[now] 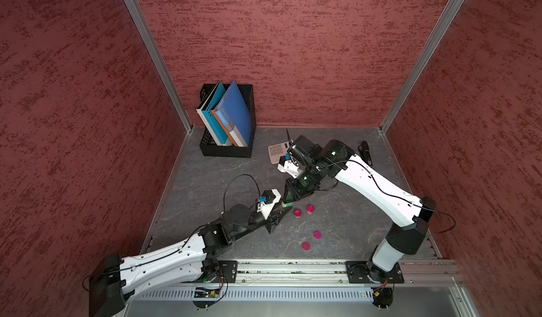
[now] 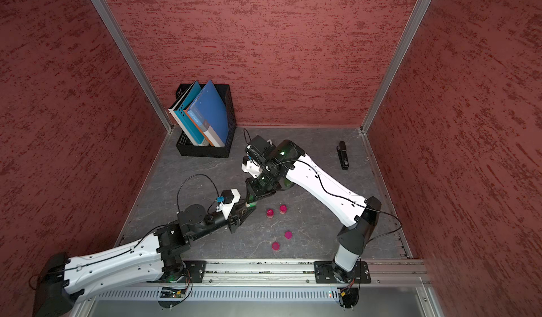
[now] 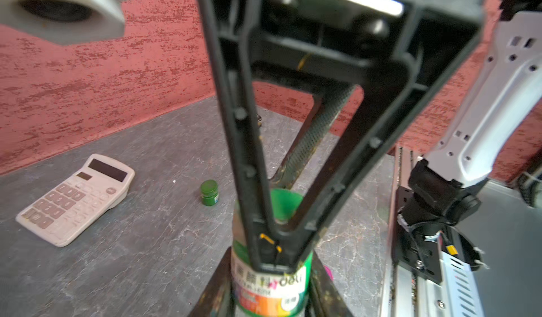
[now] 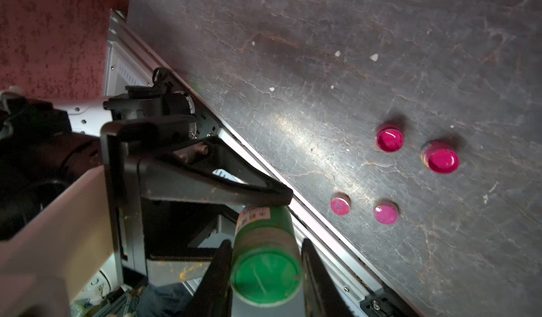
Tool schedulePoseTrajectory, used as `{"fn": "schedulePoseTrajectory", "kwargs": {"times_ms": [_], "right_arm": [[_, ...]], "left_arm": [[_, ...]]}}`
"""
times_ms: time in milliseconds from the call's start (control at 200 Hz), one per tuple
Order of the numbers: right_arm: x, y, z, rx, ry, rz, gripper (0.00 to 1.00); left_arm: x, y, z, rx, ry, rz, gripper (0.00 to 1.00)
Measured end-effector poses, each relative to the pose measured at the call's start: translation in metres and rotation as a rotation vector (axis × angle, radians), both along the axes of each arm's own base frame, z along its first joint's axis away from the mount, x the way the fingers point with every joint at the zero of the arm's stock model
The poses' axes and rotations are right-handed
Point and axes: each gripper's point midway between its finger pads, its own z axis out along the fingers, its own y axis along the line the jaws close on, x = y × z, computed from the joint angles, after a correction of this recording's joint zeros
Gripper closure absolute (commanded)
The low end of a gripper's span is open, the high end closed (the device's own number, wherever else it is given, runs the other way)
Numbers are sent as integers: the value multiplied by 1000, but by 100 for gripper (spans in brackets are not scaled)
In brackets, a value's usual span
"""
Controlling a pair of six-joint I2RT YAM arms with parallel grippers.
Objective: Close the paint jar lid
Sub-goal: Screw the lid onto the paint jar.
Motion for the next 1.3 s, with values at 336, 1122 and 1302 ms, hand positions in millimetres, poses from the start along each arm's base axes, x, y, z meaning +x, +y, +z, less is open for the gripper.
{"fn": "schedulePoseTrajectory", "kwargs": {"times_ms": [336,1122,1302], "right_arm": [[25,-2,-6,75,-17,-316,71],[85,-4,33,274,-140,-695,41],[61,-5,28,216,-118,-620,40]], "left_arm": [[34,1,-2,138,-211,225,79],[78,-15,45,124,-337,525,80],[57,-5,48,-48,-272,430,80]]}}
